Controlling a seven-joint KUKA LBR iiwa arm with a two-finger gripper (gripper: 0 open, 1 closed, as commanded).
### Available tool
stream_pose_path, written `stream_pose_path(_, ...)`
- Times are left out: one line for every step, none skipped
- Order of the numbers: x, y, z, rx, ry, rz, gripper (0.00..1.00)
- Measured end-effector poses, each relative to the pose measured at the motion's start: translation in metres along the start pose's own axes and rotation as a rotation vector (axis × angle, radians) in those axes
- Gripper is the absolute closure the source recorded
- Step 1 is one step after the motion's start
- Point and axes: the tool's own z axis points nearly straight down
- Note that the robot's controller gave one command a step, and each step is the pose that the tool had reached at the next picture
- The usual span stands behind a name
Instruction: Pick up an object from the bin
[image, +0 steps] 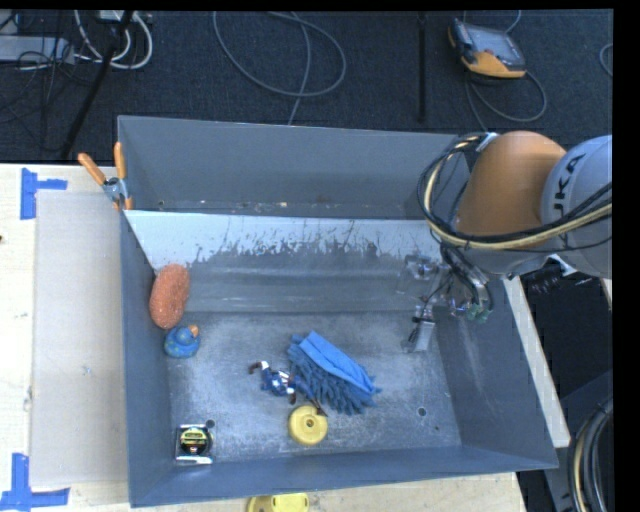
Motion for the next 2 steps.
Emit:
stream_pose_path(0.018, 0.035, 0.009, 0.001, 0.005, -0.09, 0.0)
stream_pose_path(0.047, 0.062, 0.012, 0.0, 0.004, -0.065, 0.0)
